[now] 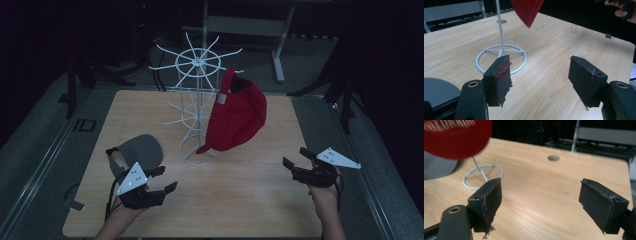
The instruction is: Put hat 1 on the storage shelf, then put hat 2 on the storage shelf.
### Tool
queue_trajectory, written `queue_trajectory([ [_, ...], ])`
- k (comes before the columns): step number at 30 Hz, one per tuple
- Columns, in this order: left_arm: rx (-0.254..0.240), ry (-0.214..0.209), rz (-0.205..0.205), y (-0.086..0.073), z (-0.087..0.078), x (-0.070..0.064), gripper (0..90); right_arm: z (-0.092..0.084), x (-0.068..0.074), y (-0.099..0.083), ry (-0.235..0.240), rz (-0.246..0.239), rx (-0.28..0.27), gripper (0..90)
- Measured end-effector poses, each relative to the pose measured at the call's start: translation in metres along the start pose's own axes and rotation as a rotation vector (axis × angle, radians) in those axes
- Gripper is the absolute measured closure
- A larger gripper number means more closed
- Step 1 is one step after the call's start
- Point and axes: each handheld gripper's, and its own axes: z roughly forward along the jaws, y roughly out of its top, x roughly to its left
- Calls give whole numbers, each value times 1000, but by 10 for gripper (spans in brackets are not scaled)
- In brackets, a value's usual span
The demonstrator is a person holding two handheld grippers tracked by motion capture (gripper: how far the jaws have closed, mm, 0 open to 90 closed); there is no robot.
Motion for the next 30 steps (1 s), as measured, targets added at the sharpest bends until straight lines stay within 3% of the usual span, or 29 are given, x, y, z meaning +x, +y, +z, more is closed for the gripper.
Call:
queue_trajectory([
  [6, -4, 35, -8, -11, -7, 5, 349, 5, -11, -35, -50, 26, 6, 185],
  [9, -1, 58, -25, -18, -11, 8, 348, 6, -14, -48, -94, 3, 22, 184],
  [17, 6, 112, -64, -36, -25, 18, 348, 5, -19, -71, -182, 11, 16, 178],
  [19, 9, 132, -60, -40, -30, 19, 348, 3, -18, -75, -224, 1, 4, 178],
  [22, 2, 168, -67, -49, -41, 24, 348, 1, -18, -81, -241, -4, -1, 177],
  [25, 7, 204, -74, -59, -53, 30, 349, 1, -17, -86, -225, -4, -7, 178],
  [30, 31, 317, -75, -77, -78, 44, 348, 1, -16, -87, -228, -4, -21, 179],
])
